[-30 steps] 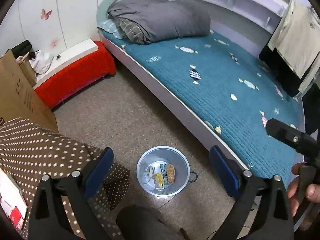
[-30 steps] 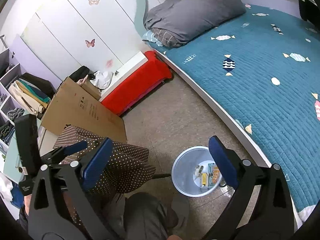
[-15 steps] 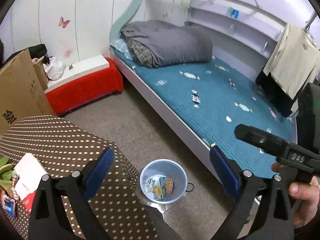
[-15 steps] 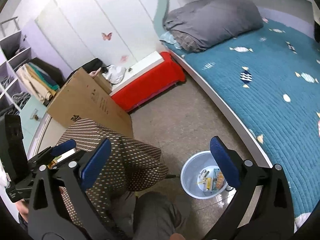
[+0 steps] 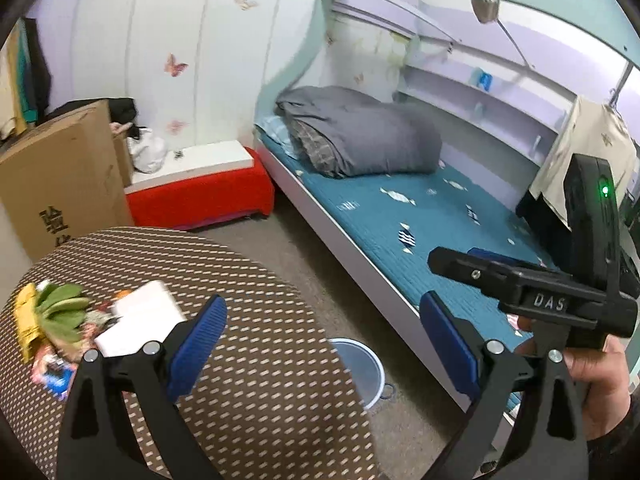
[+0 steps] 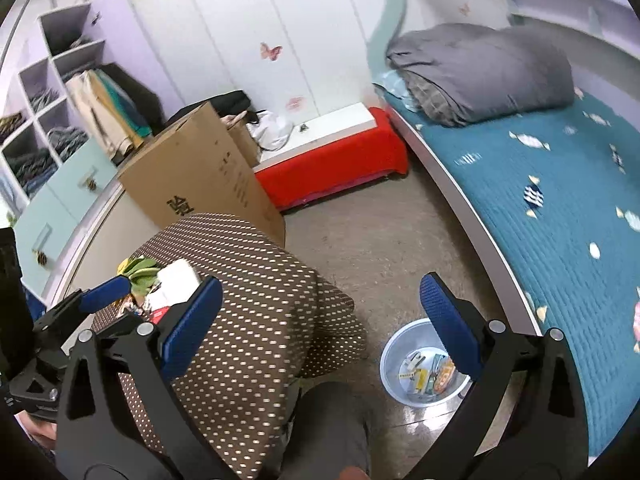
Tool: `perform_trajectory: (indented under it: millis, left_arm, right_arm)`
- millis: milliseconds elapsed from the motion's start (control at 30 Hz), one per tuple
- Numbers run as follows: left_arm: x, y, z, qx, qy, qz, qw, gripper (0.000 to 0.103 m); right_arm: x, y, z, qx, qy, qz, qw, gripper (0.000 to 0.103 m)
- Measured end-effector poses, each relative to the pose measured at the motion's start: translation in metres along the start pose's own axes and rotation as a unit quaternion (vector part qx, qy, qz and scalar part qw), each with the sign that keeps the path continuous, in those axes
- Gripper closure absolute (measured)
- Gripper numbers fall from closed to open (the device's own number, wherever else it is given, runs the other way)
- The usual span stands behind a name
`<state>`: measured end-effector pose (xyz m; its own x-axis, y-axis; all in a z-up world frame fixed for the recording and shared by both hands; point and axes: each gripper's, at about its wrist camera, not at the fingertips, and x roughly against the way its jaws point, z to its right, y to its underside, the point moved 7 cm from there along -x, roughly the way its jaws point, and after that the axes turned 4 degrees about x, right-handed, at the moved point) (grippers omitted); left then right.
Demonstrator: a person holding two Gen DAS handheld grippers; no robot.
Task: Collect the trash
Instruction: 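Move both grippers back over the table toward the remaining trash, then grasp the blue snack wrapper with the right gripper while the left gripper grasps the yellow bag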
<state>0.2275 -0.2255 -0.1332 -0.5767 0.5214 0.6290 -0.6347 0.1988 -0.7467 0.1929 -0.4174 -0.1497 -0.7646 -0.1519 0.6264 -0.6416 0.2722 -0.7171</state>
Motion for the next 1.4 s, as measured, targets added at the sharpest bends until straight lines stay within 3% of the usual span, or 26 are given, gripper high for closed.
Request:
perform_trajectory:
  millis: [333,533,733,1133,1200,1400]
  left_arm:
    - [0.069,0.023,-0.081,0.051,-0.075,0.048,0.9947,0.007]
    - [0.105,0.043,-0.135,0.1,-0.117,0.065,0.9859,0.007]
    - [0.132,0.069,-0.193,0.156,-0.158,0.069,0.9725,0.007]
    - [0.16,0.114,-0.275,0.218,-0.243,0.056,0.9436,0.007]
    - [0.161,0.12,-0.282,0.223,-0.252,0.051,0.9401,0.007]
    - [0.162,0.133,-0.296,0.238,-0.267,0.041,0.9329,0.007]
  right_arm:
    - [-0.006,0.004,-0.105,0.094,-0.039,-0.012,0.995,0.006]
    - [-0.025,0.013,-0.173,0.151,-0.076,-0.031,0.985,0.006]
    - [-0.067,0.04,-0.248,0.219,-0.121,-0.078,0.965,0.006]
    - [-0.14,0.087,-0.332,0.292,-0.177,-0.131,0.931,0.007]
    - [-0.149,0.094,-0.346,0.306,-0.189,-0.138,0.923,0.016]
    - [-0.176,0.109,-0.373,0.343,-0.197,-0.147,0.907,0.024]
